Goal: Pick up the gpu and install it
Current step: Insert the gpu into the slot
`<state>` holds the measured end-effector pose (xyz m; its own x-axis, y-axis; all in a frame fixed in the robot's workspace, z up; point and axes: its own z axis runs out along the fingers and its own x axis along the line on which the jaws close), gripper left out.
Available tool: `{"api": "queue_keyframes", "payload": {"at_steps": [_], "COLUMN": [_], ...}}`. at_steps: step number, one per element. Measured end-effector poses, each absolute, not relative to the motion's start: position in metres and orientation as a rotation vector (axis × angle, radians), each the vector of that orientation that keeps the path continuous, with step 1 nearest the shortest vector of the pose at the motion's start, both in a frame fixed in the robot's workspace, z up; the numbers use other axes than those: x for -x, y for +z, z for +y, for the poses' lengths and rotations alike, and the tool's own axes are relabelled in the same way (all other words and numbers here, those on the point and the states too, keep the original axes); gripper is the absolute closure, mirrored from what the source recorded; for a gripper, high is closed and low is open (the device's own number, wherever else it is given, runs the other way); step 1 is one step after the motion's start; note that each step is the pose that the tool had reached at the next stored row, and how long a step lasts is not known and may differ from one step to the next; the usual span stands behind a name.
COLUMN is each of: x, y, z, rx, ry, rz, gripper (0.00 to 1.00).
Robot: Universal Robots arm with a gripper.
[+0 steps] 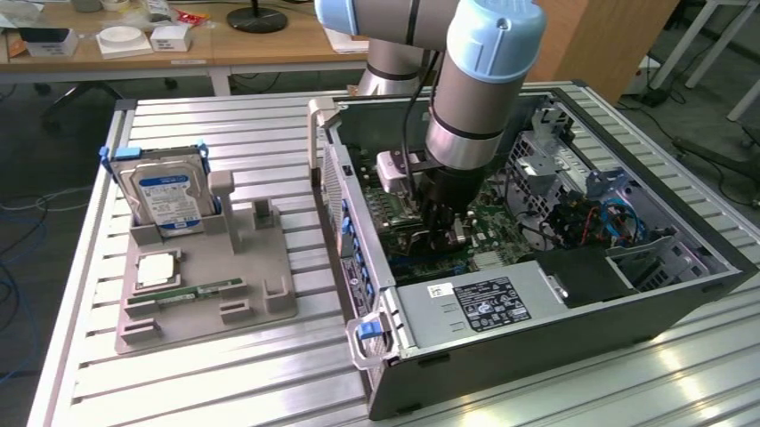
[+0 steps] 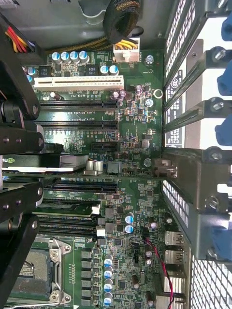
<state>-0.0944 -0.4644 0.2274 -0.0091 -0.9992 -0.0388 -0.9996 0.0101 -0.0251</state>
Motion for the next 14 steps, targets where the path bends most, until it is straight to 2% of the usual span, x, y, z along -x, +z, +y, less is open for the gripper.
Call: {"api": "queue_keyframes", "payload": {"at_steps": [14], "x": [0.0944], "y": [0.2265], "z": [-0.4644], "rx": [2.179], "ry": [0.015], "rz": [2.2], "gripper": [0.73]}}
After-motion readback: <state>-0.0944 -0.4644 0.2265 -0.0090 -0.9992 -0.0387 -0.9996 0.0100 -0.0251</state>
